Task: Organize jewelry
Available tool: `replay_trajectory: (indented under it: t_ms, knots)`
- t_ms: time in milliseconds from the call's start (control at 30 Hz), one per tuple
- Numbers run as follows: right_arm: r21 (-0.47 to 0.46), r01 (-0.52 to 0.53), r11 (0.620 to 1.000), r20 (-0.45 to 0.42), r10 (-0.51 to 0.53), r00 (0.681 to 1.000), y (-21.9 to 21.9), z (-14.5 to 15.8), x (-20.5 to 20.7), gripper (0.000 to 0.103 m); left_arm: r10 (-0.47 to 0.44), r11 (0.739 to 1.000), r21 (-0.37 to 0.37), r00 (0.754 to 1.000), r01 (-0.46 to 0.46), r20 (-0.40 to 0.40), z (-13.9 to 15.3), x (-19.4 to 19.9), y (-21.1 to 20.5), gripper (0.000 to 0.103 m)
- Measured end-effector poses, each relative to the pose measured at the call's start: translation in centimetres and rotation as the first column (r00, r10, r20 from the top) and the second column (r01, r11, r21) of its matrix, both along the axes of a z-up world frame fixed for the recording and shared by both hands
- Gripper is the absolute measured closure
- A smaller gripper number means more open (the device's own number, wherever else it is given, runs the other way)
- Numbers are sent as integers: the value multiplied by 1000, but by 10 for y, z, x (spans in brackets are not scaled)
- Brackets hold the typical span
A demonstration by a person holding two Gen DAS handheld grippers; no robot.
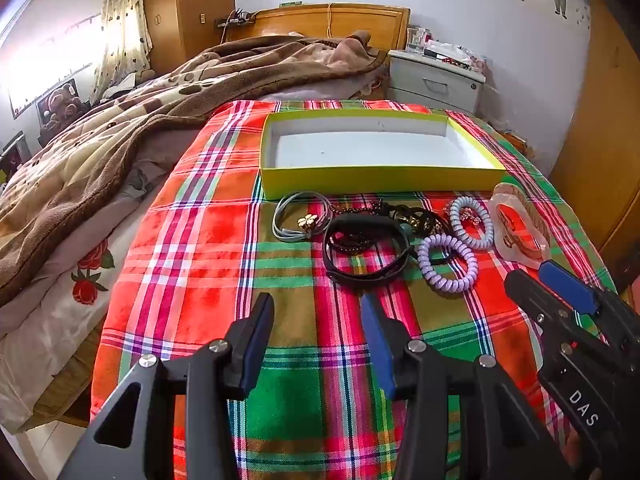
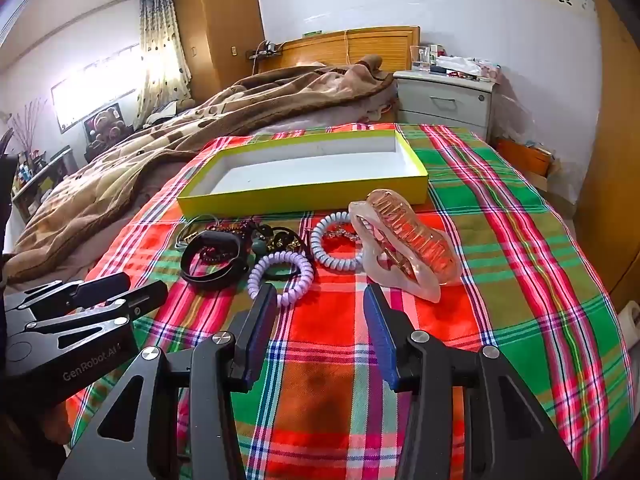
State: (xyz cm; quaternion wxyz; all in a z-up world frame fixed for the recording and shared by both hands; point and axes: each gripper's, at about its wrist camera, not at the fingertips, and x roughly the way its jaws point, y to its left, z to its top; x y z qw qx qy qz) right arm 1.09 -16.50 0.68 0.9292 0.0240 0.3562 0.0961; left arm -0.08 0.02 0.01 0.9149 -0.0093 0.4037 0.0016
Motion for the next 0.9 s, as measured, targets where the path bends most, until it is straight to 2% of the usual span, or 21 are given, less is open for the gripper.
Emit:
replay_trajectory:
  t_ms: [300,433,900]
  knots:
    - [-11,0,1000,10,0,1000,-4,2,5,57,-11,1000,9,999,12,-39,-3,9,-8,56]
    - [-11,-12,1000,18,13,1000,-3,5,3,57,-4,1000,-14,1000,3,-20,0,7,1,56]
    - [-7,-21,1000,18,21,1000,-3,3,4,57,4,1000,-2,1000,-4,-18,4,7,-1,56]
